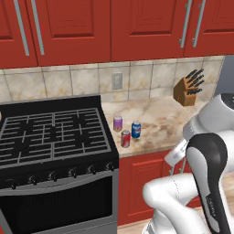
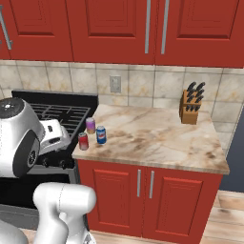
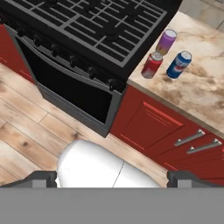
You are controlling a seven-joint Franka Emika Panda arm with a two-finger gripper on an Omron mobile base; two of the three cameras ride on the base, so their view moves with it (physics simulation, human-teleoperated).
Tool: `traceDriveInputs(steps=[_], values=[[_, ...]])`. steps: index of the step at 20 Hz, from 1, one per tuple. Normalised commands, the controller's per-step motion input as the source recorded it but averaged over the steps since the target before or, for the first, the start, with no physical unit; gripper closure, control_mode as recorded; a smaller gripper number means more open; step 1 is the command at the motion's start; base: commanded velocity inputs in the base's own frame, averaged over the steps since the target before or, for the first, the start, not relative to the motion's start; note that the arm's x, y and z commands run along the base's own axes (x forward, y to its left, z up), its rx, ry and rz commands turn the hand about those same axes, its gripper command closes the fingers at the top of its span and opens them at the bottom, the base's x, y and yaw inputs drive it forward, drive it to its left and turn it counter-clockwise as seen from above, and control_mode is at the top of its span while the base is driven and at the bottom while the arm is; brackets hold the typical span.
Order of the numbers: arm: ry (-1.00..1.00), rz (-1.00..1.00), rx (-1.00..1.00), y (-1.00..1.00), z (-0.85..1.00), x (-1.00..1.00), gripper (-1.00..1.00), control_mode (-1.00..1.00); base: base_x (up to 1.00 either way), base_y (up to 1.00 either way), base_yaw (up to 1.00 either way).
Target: Four empty soda cans are scattered around the kitchen. Gather all the cans and cluster them next to the stove for recycling.
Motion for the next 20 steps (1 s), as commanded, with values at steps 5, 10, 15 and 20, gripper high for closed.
traceDriveInputs(steps=[5, 10, 15, 20], values=[[-0.03, -0.01, 0.00, -0.02, 0.02, -0.02, -1.00, 1.00, -0.03, 0.00, 0.00], [0.00, 0.00, 0.00, 0.00, 0.00, 0.00, -1.00, 1.00, -0.43, 0.00, 0.33], [0.00, 0.00, 0.00, 0.00, 0.00, 0.00, -1.00, 1.00, -0.61, 0.00, 0.32], [0.00, 0.00, 0.00, 0.00, 0.00, 0.00, -1.00, 1.00, -0.54, 0.00, 0.34]])
